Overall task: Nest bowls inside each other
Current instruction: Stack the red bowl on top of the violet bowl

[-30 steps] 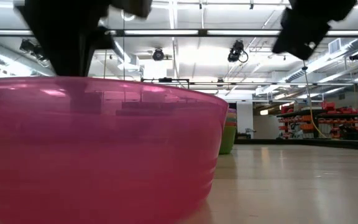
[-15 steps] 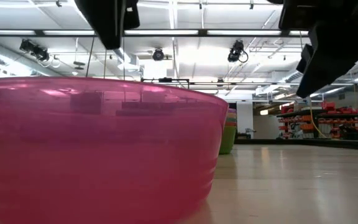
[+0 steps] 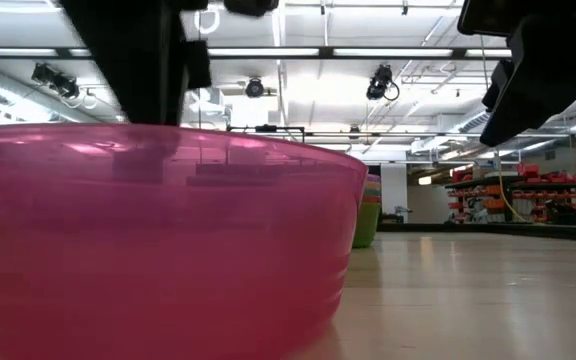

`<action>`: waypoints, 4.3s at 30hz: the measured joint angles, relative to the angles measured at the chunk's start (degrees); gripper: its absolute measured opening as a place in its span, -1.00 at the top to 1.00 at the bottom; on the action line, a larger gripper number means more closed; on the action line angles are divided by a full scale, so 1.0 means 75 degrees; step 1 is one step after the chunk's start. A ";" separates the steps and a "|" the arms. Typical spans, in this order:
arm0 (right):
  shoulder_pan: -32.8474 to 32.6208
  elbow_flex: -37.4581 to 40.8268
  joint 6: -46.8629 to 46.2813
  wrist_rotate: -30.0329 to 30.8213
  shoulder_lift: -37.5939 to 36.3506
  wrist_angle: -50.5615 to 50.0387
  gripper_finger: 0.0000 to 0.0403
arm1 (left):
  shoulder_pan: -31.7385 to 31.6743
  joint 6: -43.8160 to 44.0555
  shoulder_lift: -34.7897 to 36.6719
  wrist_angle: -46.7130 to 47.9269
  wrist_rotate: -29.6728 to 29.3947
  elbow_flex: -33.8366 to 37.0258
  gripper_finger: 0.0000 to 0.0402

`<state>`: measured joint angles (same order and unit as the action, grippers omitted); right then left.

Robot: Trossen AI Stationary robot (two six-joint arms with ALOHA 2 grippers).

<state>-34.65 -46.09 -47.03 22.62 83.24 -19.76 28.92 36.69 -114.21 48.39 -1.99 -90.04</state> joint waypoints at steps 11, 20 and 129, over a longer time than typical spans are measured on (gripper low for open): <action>0.0000 0.0000 -0.0003 0.0006 0.0000 0.0031 0.81 | -0.0028 0.0015 -0.0076 -0.0447 0.0320 0.0315 0.33; 0.0000 0.0000 0.0000 0.0023 0.0000 0.0039 0.81 | -0.0063 -0.0021 -0.0576 -0.0534 0.0815 0.0321 0.30; -0.1163 -0.0003 0.0204 0.1526 0.0000 -0.0126 0.81 | -0.5613 -0.3140 -0.1886 0.2496 0.1894 -0.3564 0.50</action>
<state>-43.38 -46.11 -45.50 34.06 83.24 -20.71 -13.17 13.14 -128.35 67.11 12.21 -116.77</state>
